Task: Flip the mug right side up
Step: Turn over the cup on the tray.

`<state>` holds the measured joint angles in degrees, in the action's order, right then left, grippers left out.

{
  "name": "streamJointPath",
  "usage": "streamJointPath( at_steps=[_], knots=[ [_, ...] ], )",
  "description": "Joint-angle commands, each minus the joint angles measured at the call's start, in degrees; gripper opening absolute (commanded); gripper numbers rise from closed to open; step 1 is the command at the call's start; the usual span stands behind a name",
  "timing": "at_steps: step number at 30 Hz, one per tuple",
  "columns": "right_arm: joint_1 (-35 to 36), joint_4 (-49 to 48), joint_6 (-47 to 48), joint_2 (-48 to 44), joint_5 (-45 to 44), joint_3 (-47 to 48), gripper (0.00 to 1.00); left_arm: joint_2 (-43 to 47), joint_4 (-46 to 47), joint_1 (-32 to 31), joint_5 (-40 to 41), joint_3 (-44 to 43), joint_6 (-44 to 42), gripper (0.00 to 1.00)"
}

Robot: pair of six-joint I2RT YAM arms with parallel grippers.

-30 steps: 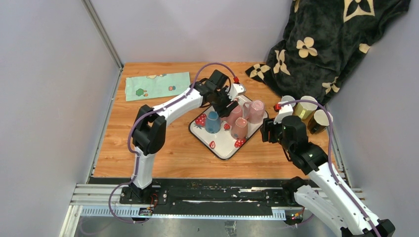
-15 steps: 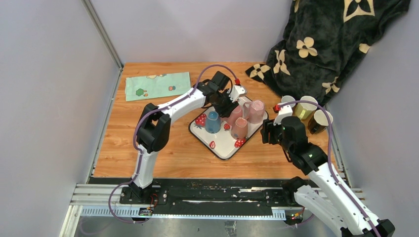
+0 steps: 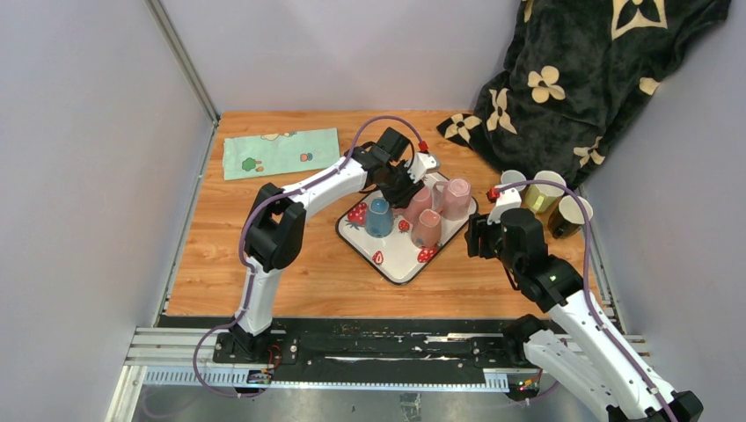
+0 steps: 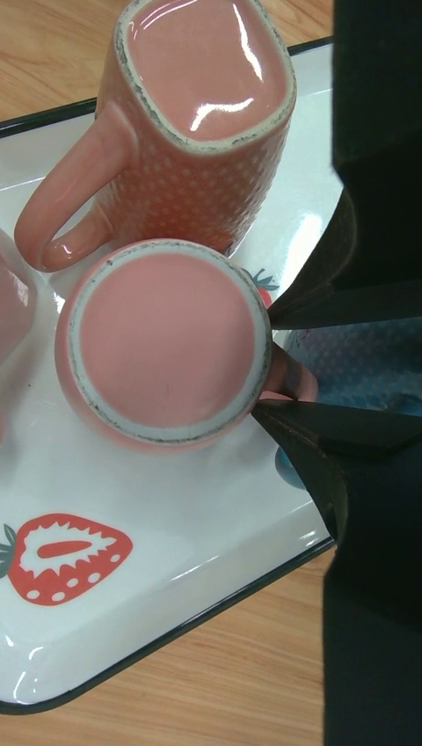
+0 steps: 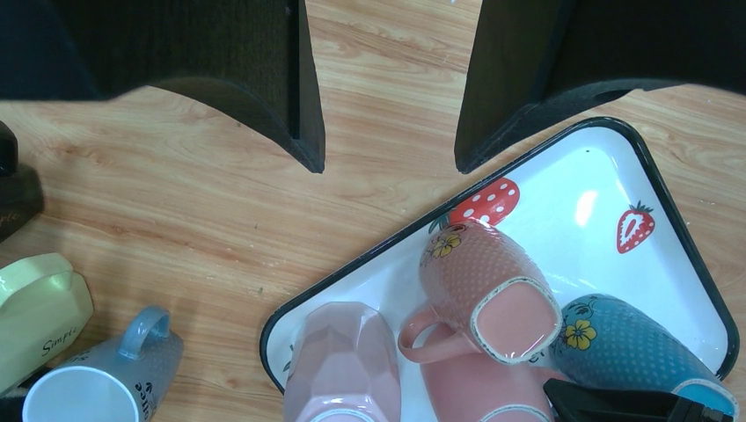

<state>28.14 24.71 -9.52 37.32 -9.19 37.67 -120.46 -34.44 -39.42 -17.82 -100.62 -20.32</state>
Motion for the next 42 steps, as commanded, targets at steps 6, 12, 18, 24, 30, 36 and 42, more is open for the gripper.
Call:
streamJointPath(
  at_steps=[6,12,18,24,30,36,42],
  knots=[
    [0.7,0.6,-0.7,-0.9,-1.1,-0.6,0.61,-1.4,-0.4,-0.1,-0.2,-1.9,-0.5,0.33],
    [0.7,0.8,-0.8,-0.9,-1.0,-0.5,0.61,-1.7,-0.6,-0.1,-0.3,-1.8,-0.8,0.30],
    [0.7,1.0,-0.8,-0.9,-0.9,-0.3,0.61,-1.7,-0.6,-0.1,0.0,-1.6,-1.1,0.24],
    [0.7,1.0,-0.8,-1.1,-0.9,-0.3,0.61,-1.6,-0.7,-0.2,-0.2,-1.3,-1.4,0.15],
    [0.7,1.1,-0.8,-1.4,-1.2,-0.6,0.61,-1.2,-0.8,-0.4,0.3,-0.7,-2.1,0.03],
    [0.7,1.0,-0.9,-1.6,-1.3,-0.8,0.61,0.2,-0.3,-0.5,1.8,-0.6,-1.8,0.00],
    [0.7,1.0,-1.2,-1.7,-1.3,-0.8,0.61,3.4,3.3,-0.5,2.0,1.7,-0.7,0.00]
  ],
)
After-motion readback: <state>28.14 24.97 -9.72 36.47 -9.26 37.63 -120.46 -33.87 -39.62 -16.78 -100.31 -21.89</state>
